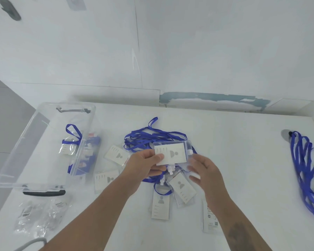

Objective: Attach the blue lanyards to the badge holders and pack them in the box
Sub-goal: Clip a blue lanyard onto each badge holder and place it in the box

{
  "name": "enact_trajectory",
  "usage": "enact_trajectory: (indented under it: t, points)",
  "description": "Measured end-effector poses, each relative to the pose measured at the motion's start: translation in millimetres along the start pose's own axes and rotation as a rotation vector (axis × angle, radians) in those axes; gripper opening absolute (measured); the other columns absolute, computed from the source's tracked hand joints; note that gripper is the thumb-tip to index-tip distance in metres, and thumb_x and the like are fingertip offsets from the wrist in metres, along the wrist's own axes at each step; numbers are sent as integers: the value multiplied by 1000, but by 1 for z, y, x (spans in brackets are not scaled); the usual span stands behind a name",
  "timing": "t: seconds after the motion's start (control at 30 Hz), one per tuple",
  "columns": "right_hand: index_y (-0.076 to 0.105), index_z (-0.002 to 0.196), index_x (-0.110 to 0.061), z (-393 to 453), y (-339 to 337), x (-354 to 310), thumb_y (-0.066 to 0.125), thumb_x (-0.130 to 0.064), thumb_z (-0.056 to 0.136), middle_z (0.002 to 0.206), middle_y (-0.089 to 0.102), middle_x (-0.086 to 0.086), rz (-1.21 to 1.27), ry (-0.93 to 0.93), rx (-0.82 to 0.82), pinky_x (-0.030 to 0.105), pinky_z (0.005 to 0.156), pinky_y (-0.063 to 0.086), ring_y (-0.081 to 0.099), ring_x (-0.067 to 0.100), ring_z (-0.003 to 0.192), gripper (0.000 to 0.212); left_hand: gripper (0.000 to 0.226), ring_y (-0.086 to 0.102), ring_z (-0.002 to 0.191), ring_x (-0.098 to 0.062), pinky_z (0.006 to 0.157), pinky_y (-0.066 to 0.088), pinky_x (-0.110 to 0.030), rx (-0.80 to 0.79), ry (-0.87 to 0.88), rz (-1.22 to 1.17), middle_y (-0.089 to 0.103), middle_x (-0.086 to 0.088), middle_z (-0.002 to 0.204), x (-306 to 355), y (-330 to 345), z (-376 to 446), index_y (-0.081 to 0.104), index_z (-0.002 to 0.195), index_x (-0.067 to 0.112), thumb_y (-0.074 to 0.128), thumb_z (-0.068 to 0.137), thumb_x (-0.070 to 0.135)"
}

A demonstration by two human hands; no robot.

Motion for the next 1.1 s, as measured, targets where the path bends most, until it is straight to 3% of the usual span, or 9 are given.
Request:
enact_trajectory:
  t: [0.1, 0.2, 0.27, 0.37, 0.47, 0.7, 0.9, 1.0, 1.1]
  points:
    - [66, 114, -37, -7, 11, -18, 50, -9, 94, 108, 70, -13, -103, -180, -62, 15, 72, 52, 66, 2, 93, 38, 15, 72, 75, -19, 72, 59, -29, -95, -20, -47, 76, -6, 93, 15, -6, -3, 71, 107, 11, 64, 94, 12]
    - [69, 102, -30, -11, 31, -21, 53, -17, 97, 92, 69, 11, -280, -227, -170, 26, 67, 45, 59, 26, 73, 21, 17, 69, 68, -17, 67, 60, -26, -194, -44, -126, 73, -9, 93, 30, -2, -9, 70, 108, 9, 63, 93, 11]
    - [71, 89, -21, -13, 38, -25, 52, -24, 99, 74, 64, 6, -362, -288, -159, 19, 63, 39, 52, 18, 66, 22, 17, 69, 68, -17, 65, 60, -24, -226, -18, -142, 72, -12, 90, 41, 1, -12, 70, 109, 7, 63, 94, 11]
    - [64, 81, -22, -18, 46, -31, 44, -34, 102, 70, 68, -8, -524, -330, -168, 13, 61, 42, 58, 3, 65, 31, 16, 74, 76, -19, 68, 60, -24, -143, 65, -110, 76, -11, 91, 55, -1, -13, 71, 106, 7, 64, 94, 14]
    - [53, 79, -30, -28, 58, -37, 35, -44, 103, 67, 56, -1, -900, -401, -300, 30, 64, 45, 53, 14, 65, 33, 14, 76, 84, -22, 79, 61, -31, 29, 159, -10, 78, -8, 92, 65, -4, -10, 74, 100, 7, 69, 91, 16]
    - [42, 71, -26, -47, 72, -106, 36, -48, 101, 74, 53, -5, -1318, -619, -287, 32, 70, 43, 53, 17, 75, 38, 14, 74, 72, -24, 76, 61, -47, 180, 326, 496, 75, 3, 72, 69, -12, -6, 75, 76, 22, 66, 87, 21]
    - [68, 78, -23, -11, 57, -154, 62, -51, 87, 66, 59, -8, -1075, -631, -243, 22, 55, 41, 49, 10, 56, 31, 10, 75, 79, -18, 78, 61, -31, -114, 171, 474, 77, -2, 86, 68, -18, -17, 75, 94, 11, 67, 92, 18]
    - [74, 78, -19, 11, 48, -149, 68, -45, 87, 60, 43, 5, -764, -487, -290, 16, 49, 29, 35, 13, 54, 28, 22, 73, 81, -22, 71, 59, -25, -292, 123, 208, 75, -14, 98, 70, -25, -24, 74, 100, 5, 73, 84, 20]
    - [72, 80, -19, 18, 47, -126, 62, -22, 91, 65, 55, 14, -502, -283, -307, 27, 56, 34, 38, 23, 60, 15, 28, 71, 72, -20, 63, 59, -23, -300, 93, -84, 69, -18, 96, 76, -27, -26, 74, 96, 4, 74, 74, 20]
Point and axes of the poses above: each hand's wrist, its own z-axis towards the middle knuckle, its own y-axis out of the palm, x = y × z, the point moved 3 cm from there along z, towards the middle knuckle
